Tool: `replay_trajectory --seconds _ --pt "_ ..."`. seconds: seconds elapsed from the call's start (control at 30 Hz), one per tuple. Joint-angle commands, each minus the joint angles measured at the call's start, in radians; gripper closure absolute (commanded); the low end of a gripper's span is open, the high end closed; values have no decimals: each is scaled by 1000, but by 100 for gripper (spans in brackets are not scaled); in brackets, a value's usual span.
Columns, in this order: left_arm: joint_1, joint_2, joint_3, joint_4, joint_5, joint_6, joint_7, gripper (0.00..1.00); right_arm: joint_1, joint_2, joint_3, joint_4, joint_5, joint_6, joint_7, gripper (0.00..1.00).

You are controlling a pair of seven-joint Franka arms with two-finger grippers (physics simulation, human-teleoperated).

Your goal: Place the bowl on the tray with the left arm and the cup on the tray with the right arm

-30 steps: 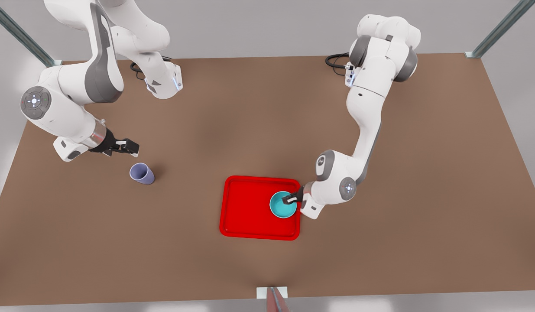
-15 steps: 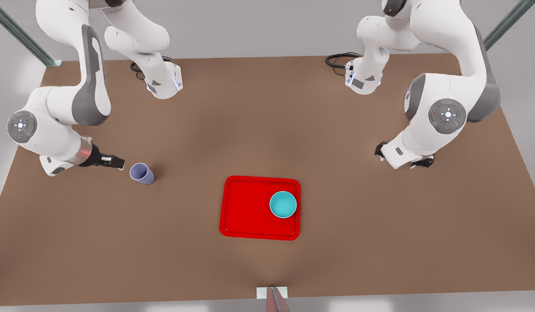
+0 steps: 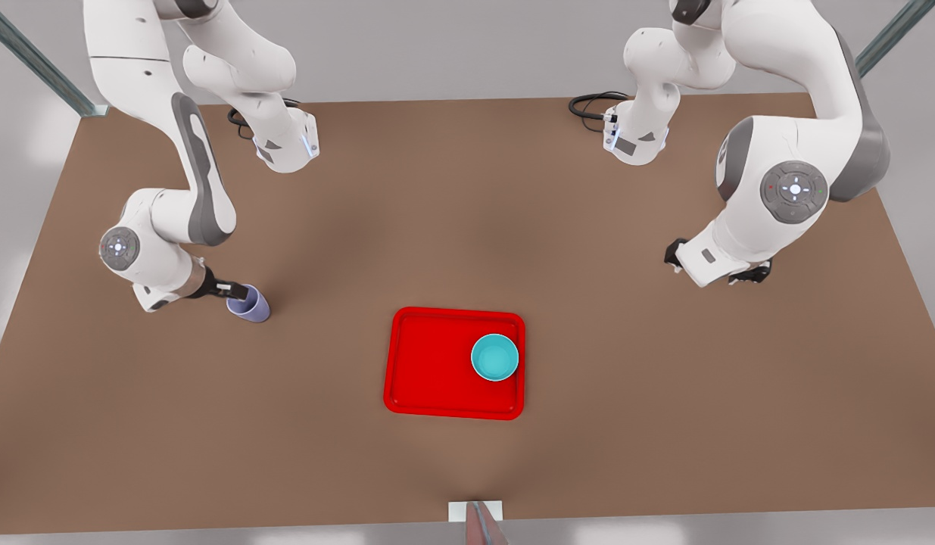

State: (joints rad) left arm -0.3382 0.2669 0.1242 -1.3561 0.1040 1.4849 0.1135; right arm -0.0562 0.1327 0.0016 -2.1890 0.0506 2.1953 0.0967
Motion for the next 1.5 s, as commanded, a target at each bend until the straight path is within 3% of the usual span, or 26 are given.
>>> replay_trajectory --seconds 0.0,0.2,0.23,0.27,0.3,0.47,0.57,0.6,1.07,1.23,1.33,1.47 --pt "1 0 0 -2 0 0 0 0 -4 7 0 0 0 0 0 0" --pt "1 0 0 0 -1 -11 3 0 -70 81 2 -8 0 72 -64 2" --pt "1 2 0 -2 -1 -11 5 0 -70 81 2 -9 0 72 -66 13" --pt "1 3 0 -2 -1 -11 5 0 -70 82 6 -12 0 72 -66 38" --pt "1 2 0 0 -1 -11 2 0 -70 93 9 -12 0 73 -66 42" --pt "8 6 8 -2 -3 -11 8 0 -68 123 14 -25 0 75 -66 39" --pt "8 6 9 -2 -4 -12 6 0 -70 150 21 -17 -1 89 -66 73" --pt "8 5 8 -2 -3 -12 6 0 -71 150 29 -15 -1 89 -64 79" --pt "8 8 8 -2 -3 -9 8 0 -53 116 78 71 -6 50 -48 79" --pt "8 8 8 -3 -4 -18 6 0 151 116 77 192 35 20 -18 79" --pt "8 6 8 -2 -4 -34 6 0 292 159 74 302 74 0 115 79" --pt "8 8 12 -2 -23 -40 8 0 403 369 71 661 77 -152 313 79"
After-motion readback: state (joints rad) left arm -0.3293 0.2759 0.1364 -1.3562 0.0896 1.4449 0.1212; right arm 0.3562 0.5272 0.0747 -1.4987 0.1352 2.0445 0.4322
